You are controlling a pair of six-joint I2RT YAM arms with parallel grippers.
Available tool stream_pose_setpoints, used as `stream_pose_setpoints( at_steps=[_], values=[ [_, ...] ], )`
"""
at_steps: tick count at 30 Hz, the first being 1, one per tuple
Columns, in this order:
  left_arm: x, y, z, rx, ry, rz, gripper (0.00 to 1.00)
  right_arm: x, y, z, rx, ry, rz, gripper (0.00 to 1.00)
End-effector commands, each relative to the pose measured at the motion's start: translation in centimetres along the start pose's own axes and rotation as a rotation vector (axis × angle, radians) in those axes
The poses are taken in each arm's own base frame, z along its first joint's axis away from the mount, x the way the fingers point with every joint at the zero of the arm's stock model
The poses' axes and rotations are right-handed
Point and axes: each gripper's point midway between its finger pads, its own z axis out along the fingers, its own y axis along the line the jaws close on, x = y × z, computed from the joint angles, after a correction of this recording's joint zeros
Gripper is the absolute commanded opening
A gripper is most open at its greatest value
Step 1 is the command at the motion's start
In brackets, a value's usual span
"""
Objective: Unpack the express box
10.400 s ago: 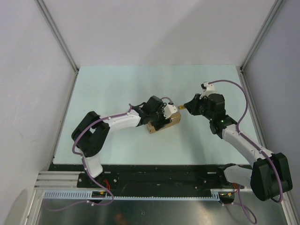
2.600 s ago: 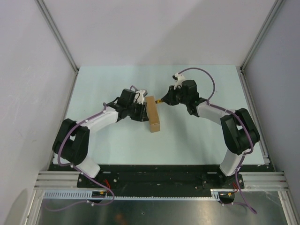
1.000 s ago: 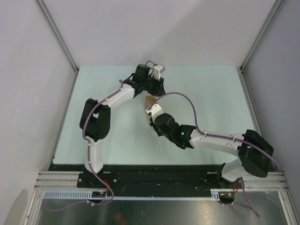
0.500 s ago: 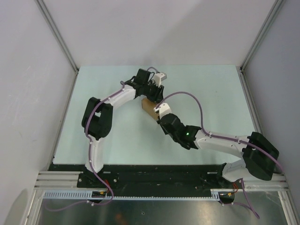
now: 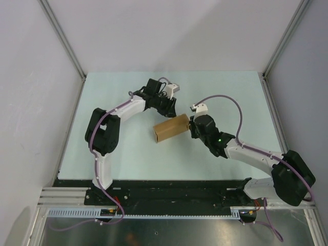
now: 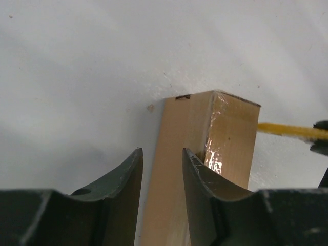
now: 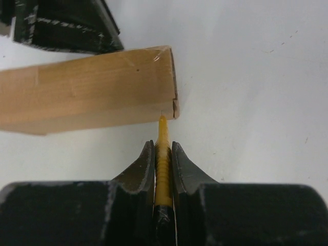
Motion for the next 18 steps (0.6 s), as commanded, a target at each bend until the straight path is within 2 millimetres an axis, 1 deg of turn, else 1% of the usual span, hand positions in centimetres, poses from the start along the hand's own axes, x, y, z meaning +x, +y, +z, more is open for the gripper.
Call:
stream_pose_setpoints(
  at_steps=[1, 3, 4, 5, 6, 7, 8, 9, 10, 11, 13, 14, 15, 16, 17, 18],
  values=[
    [-2.5, -1.2, -2.8, -0.027, -0.063, 0.088, 0.42, -1.9, 0.3, 0.1, -0.058, -0.057, 0.079, 0.00],
    [-3.7, -0.5, -3.7, -0.092, -0.088, 0.093, 0.45, -2.0, 0.0, -0.3, -0.058, -0.051, 0.087, 0.00],
    [-4.2, -0.2, -4.0, -0.120, -0.098, 0.084, 0.48, -2.0, 0.1, -0.5, -0.065, -0.048, 0.088, 0.00],
    [-5.4, -0.1, -4.8, -0.148, -0.126, 0.088, 0.51, -2.3, 0.0, -1.0, -0.068, -0.058, 0.092, 0.00],
    [-6.1, 0.7, -5.3, -0.206, -0.141, 0.082, 0.62, -2.2, -0.1, -1.3, -0.069, -0.048, 0.092, 0.00],
    [-6.7, 1.0, -5.8, -0.245, -0.159, 0.063, 0.83, -2.0, -0.2, -1.5, -0.068, -0.045, 0.095, 0.00],
    [-8.2, 1.4, -6.7, -0.292, -0.194, 0.059, 0.89, -2.5, -0.3, -2.0, -0.070, -0.058, 0.100, 0.00],
    [-8.9, 1.9, -7.4, -0.337, -0.213, 0.056, 0.96, -2.5, -0.5, -2.2, -0.068, -0.058, 0.104, 0.00],
    [-9.8, 1.9, -8.0, -0.358, -0.237, 0.046, 0.99, -2.4, -0.7, -2.4, -0.063, -0.059, 0.107, 0.00],
    [-11.4, 1.9, -9.0, -0.379, -0.279, 0.050, 1.00, -2.3, -1.0, -2.6, -0.056, -0.058, 0.112, 0.00],
    [-13.2, 2.3, -10.5, -0.445, -0.333, 0.016, 1.00, -2.8, -1.6, -3.0, -0.044, -0.079, 0.128, 0.00],
    [-14.9, 2.2, -11.5, -0.463, -0.377, 0.018, 1.00, -2.3, -2.0, -3.2, -0.030, -0.060, 0.132, 0.00],
    [-15.8, 2.2, -12.2, -0.479, -0.407, 0.002, 1.00, -2.4, -2.2, -3.5, -0.029, -0.066, 0.139, 0.00],
    [-16.6, 2.8, -12.9, -0.526, -0.434, -0.018, 1.00, -2.6, -2.6, -3.6, -0.018, -0.069, 0.148, 0.00],
    [-18.4, 2.6, -14.1, -0.541, -0.487, -0.025, 1.00, -2.5, -2.8, -3.7, -0.014, -0.068, 0.148, 0.00],
    [-19.1, 2.7, -14.7, -0.550, -0.512, -0.049, 1.00, -2.7, -3.0, -3.8, -0.010, -0.071, 0.153, 0.00]
  ],
)
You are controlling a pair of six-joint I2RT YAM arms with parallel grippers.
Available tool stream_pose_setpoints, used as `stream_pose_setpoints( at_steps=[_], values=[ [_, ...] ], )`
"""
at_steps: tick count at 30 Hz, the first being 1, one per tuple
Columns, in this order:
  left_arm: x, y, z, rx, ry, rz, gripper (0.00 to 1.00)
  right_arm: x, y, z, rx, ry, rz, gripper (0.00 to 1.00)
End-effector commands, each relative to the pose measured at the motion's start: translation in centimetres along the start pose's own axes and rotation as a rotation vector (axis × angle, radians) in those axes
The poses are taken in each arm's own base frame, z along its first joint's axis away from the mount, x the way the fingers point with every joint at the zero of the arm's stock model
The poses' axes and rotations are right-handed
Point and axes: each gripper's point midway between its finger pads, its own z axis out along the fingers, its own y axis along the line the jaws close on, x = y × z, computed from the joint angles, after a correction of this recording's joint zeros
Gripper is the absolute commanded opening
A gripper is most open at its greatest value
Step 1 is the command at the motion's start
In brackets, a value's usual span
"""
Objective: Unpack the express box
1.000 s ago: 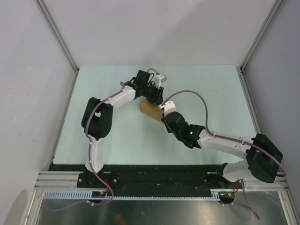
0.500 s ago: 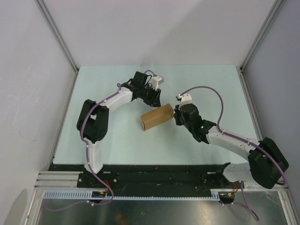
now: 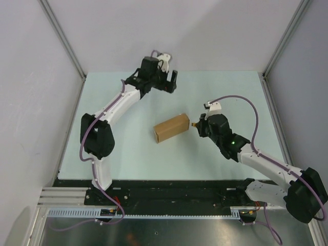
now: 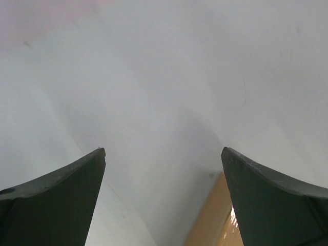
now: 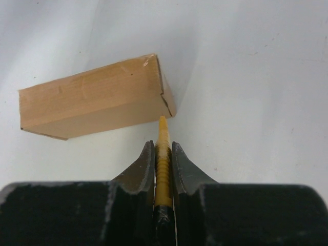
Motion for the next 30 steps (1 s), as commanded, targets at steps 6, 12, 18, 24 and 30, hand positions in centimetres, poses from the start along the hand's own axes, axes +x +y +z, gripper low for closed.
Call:
stream_pose_setpoints(
  at_steps=[6, 12, 18, 24, 30],
  values=[
    [-13.0, 1.0, -7.0, 0.139, -0.308, -0.192, 1.00, -0.8, -2.1, -1.0, 0.053, -0.020, 0.043, 0.00],
    [-10.7, 1.7, -6.9, 0.079, -0.271, -0.135, 0.95, -1.1, -2.6, -0.9, 0.060, -0.025, 0.052, 0.00],
    [-2.0, -6.6, -6.5, 0.212, -0.113, 0.186, 0.99, -1.2, -3.2, -0.6, 0.067, -0.026, 0.060, 0.00],
    [5.9, -10.0, -6.2, 0.280, 0.026, 0.344, 1.00, -0.9, -3.6, -0.2, 0.066, -0.011, 0.070, 0.00],
    [9.2, -11.7, -5.6, 0.379, 0.090, 0.353, 1.00, -0.5, -3.7, 0.3, 0.061, 0.006, 0.068, 0.00]
  ],
)
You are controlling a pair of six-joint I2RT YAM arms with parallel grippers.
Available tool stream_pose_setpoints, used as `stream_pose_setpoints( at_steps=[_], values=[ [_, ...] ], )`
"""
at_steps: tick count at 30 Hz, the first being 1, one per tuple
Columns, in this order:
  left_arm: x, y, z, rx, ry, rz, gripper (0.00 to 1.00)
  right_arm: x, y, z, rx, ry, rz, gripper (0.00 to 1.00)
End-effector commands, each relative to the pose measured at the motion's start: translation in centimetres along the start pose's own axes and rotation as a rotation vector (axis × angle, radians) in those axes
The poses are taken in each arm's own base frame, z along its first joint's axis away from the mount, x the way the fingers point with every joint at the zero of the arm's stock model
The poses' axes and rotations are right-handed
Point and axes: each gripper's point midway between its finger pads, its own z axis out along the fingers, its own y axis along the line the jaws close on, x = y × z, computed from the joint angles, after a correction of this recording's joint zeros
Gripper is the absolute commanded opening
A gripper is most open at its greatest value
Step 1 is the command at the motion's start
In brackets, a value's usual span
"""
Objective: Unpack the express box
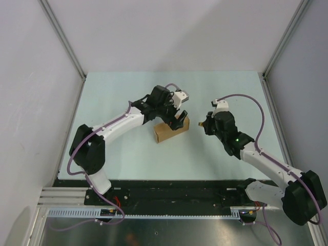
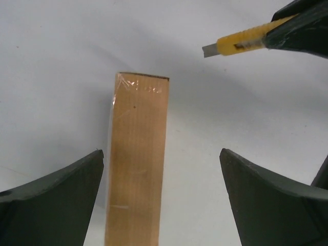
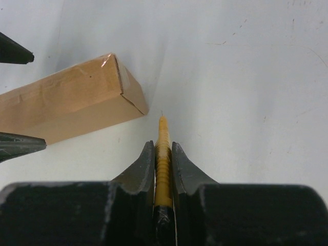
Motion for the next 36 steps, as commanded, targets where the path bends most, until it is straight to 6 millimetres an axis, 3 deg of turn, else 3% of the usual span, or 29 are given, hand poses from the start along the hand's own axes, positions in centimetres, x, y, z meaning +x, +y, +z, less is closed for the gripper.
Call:
stream_pose_setpoints(
  at_steps=[1, 5, 11, 16, 20, 22, 28, 34, 36],
  values=[
    [-0.7, -0.3, -0.8, 0.040, -0.044, 0.113, 1.00, -0.5, 0.3, 0.5, -0.019, -0.019, 0.015, 0.00],
    [1.4, 1.2, 1.1, -0.035, 0.035, 0.129, 0.98, -0.6, 0.2, 0.7, -0.019, -0.021, 0.022, 0.00],
    [3.2, 1.2, 3.0, -0.037, 0.096, 0.160, 0.98, -0.4, 0.0, 1.1, -0.016, -0.013, 0.033, 0.00],
    [4.7, 1.9, 4.3, -0.065, 0.144, 0.148, 0.85, -1.0, 0.0, 1.4, -0.029, -0.036, 0.056, 0.00],
    [5.3, 2.1, 4.0, -0.081, 0.163, 0.192, 0.60, -1.1, 0.1, 1.6, -0.036, -0.038, 0.061, 0.00],
    [5.7, 1.3, 3.6, -0.044, 0.159, 0.231, 0.54, -1.2, 0.0, 1.6, -0.036, -0.042, 0.065, 0.00],
    [9.1, 0.1, 2.0, 0.021, 0.188, 0.357, 0.46, -1.5, 0.1, 1.3, -0.061, -0.044, 0.082, 0.00],
    [9.4, 0.3, 1.4, 0.020, 0.176, 0.430, 0.46, -1.8, 1.4, 0.6, -0.153, -0.049, 0.087, 0.00],
    [9.6, 0.1, 1.6, 0.037, 0.175, 0.440, 0.46, -2.1, 3.4, -0.2, -0.275, -0.059, 0.064, 0.00]
  ],
)
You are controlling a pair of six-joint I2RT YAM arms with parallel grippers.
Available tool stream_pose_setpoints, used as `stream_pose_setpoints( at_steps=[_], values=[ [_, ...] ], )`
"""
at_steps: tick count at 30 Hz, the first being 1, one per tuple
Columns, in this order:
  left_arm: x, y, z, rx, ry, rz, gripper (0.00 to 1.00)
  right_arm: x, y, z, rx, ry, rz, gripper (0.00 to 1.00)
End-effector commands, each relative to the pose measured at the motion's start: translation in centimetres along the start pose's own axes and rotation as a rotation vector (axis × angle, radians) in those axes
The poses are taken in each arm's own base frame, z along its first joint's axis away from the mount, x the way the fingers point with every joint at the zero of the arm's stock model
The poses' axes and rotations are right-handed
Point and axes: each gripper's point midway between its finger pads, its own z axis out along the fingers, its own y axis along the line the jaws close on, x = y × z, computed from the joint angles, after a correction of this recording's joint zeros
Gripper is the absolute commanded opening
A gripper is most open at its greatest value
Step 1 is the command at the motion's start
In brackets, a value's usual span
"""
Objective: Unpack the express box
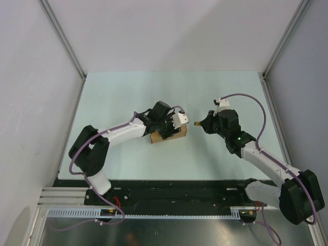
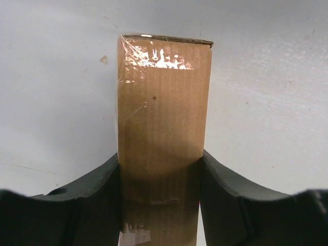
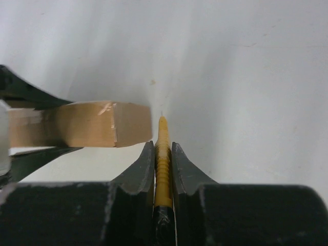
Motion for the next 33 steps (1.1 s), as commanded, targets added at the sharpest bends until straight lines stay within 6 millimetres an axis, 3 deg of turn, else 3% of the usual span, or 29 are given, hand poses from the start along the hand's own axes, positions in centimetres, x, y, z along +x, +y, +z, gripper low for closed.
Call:
stream_pose_setpoints(
  at_steps=[1, 10, 18, 33],
  values=[
    [1.3, -1.2, -0.1, 0.058, 0.021, 0.104, 0.46, -2.0, 3.6, -1.3, -0.201, -0.074, -0.010, 0.00],
    [3.4, -2.3, 0.4, 0.086, 0.057, 0.092, 0.45, -3.5, 4.8, -0.5, -0.241, -0.133, 0.090, 0.00],
    [3.4, -2.5, 0.4, 0.091, 0.055, 0.068, 0.45, -2.8, 5.4, -0.2, -0.256, -0.107, 0.097, 0.00],
    [3.5, -2.9, 0.3, 0.106, 0.051, 0.069, 0.45, -3.0, 4.0, -0.7, -0.153, -0.136, 0.073, 0.00]
  ],
)
